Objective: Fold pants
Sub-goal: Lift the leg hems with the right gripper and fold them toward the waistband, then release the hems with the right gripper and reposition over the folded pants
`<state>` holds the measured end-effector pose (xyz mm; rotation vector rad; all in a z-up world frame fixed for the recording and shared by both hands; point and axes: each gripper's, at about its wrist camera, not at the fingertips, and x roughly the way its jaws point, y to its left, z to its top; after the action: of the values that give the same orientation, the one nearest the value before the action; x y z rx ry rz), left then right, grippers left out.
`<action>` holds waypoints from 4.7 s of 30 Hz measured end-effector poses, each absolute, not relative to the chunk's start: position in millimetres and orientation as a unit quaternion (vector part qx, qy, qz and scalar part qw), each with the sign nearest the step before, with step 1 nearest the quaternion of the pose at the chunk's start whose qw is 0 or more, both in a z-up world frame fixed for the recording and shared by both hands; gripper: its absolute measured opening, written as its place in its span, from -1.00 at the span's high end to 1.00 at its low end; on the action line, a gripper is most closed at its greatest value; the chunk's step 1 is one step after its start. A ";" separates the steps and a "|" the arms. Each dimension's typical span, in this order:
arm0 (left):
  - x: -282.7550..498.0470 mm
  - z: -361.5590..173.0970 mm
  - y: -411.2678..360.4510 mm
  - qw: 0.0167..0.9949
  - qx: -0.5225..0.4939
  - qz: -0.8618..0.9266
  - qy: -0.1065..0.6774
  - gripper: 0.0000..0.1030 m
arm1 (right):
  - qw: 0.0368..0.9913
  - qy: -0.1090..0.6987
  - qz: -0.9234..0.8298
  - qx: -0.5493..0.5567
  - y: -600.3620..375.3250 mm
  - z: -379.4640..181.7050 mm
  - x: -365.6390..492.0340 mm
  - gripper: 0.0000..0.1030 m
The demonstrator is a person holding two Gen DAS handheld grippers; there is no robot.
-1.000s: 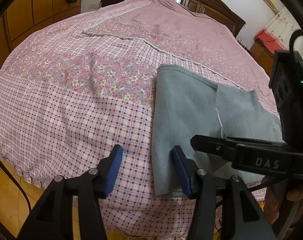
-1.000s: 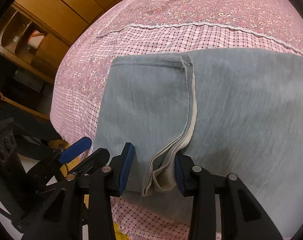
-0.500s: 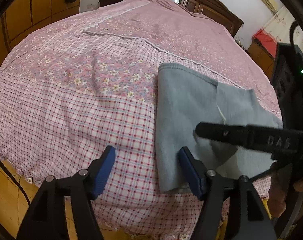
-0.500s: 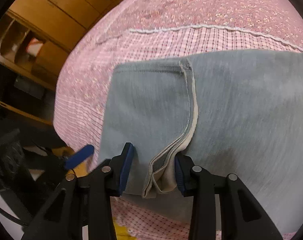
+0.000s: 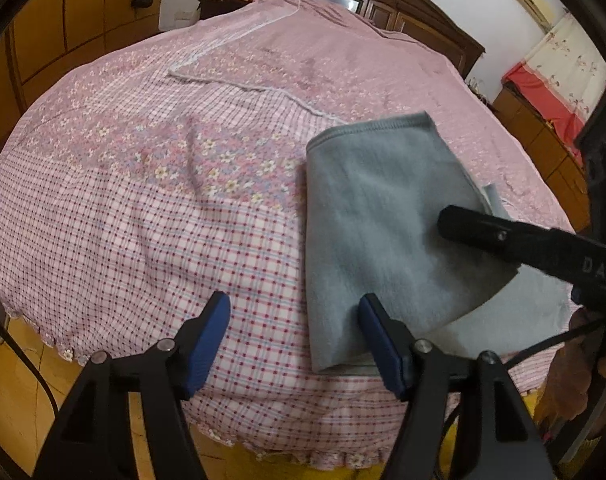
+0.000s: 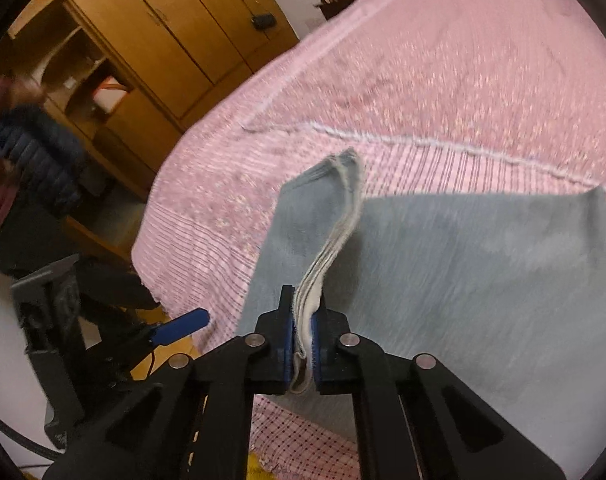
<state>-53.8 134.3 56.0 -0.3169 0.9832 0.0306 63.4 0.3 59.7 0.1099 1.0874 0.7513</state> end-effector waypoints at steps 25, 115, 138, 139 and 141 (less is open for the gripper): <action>-41.6 83.0 67.7 0.874 -0.114 -0.048 0.470 -0.36 | 0.861 0.427 0.270 0.059 -152.4 127.8 39.8 0.85; 21.7 25.0 -61.9 0.844 -0.050 -0.159 0.510 -0.56 | 0.865 0.498 -0.002 0.051 -339.6 58.9 10.7 0.64; 19.3 2.1 -85.9 0.834 -0.026 -0.144 0.532 -0.68 | 0.857 0.508 -0.020 0.084 -347.3 19.9 1.9 0.60; 20.1 3.0 -82.5 0.834 -0.028 -0.145 0.532 -0.69 | 0.857 0.508 -0.020 0.083 -347.2 19.8 2.6 0.60; 20.8 2.7 -81.3 0.833 -0.032 -0.145 0.533 -0.69 | 0.856 0.509 -0.021 0.083 -347.4 19.4 4.2 0.60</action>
<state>20.8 -81.3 2.7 -0.0672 1.1305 -0.3071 4.2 -347.4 19.4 0.1744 1.0700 -0.0435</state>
